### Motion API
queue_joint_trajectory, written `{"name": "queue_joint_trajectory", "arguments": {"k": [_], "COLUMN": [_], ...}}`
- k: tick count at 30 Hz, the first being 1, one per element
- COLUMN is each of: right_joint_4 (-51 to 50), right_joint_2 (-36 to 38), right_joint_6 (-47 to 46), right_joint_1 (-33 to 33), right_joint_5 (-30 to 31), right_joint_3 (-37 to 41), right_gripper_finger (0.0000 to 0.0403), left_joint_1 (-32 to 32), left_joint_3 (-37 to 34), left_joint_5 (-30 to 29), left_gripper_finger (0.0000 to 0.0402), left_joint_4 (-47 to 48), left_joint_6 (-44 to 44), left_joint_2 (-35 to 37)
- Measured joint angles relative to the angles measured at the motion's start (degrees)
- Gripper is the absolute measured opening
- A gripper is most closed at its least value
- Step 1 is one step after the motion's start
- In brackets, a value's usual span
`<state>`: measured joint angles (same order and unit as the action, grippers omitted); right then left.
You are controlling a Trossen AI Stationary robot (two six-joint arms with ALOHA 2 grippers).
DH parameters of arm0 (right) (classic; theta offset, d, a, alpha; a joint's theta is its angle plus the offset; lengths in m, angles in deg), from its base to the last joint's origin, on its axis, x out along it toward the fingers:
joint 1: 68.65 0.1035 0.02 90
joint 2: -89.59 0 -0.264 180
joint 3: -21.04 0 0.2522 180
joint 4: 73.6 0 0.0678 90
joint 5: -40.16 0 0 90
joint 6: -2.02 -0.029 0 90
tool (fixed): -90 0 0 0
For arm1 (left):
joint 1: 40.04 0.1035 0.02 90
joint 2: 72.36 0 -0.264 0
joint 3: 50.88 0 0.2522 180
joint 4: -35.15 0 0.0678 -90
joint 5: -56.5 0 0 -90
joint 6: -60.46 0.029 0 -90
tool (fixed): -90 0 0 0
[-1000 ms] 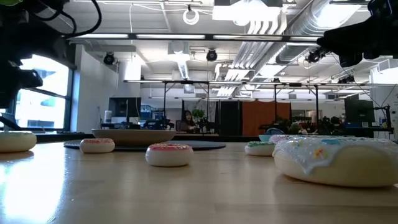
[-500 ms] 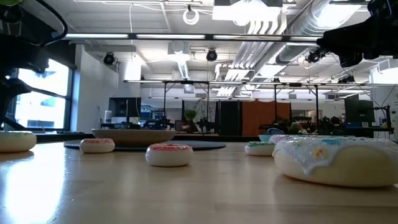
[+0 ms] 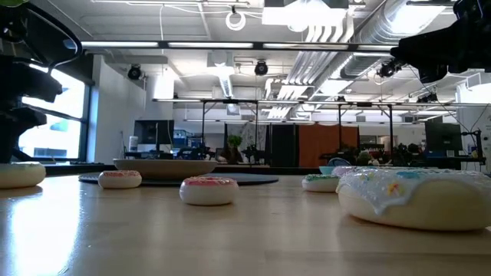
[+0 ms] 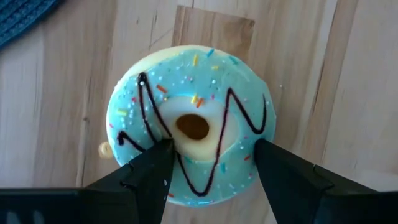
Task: Pick & Place donuts
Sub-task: Put the big blue donut on the white plate
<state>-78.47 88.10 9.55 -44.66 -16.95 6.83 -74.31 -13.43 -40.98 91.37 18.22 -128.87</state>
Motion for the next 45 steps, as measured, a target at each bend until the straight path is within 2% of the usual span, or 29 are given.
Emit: {"name": "queue_joint_trajectory", "arguments": {"k": [6,11,18,23,30,32,36,40,45], "right_joint_4": [0.00,0.00,0.00,0.00,0.00,0.00,0.00,0.00,0.00], "right_joint_2": [0.00,0.00,0.00,0.02,0.00,0.02,0.02,0.00,0.01], "right_joint_6": [0.00,0.01,0.00,0.00,0.00,0.00,0.00,-0.15,-0.20], "right_joint_1": [0.00,0.00,0.01,0.00,0.00,0.00,0.00,0.00,0.02], "right_joint_5": [0.00,0.00,-0.03,-0.02,-0.04,-0.04,-0.04,-0.04,1.06], "right_joint_3": [0.00,0.00,0.00,0.00,0.00,-0.01,0.00,0.00,0.00], "right_gripper_finger": [0.0151,0.0151,0.0152,0.0152,0.0151,0.0151,0.0151,0.0151,0.0151], "left_joint_1": [0.00,0.06,0.09,0.09,0.09,0.11,0.16,2.94,13.84], "left_joint_3": [-0.09,0.62,0.66,0.66,0.83,2.19,6.90,12.35,15.67], "left_joint_5": [-0.32,-0.36,-0.41,-0.84,-0.73,-3.27,-15.39,-25.49,-27.40], "left_gripper_finger": [0.0224,0.0224,0.0215,0.0154,0.0025,0.0010,0.0026,0.0018,0.0004], "left_joint_4": [-1.24,-6.48,-5.94,-5.90,-6.81,-6.85,-5.65,0.29,6.86], "left_joint_6": [1.90,6.75,9.19,9.23,9.43,10.49,12.89,16.35,17.91], "left_joint_2": [0.07,0.06,0.02,0.02,-0.04,-0.02,0.13,0.15,0.19]}}
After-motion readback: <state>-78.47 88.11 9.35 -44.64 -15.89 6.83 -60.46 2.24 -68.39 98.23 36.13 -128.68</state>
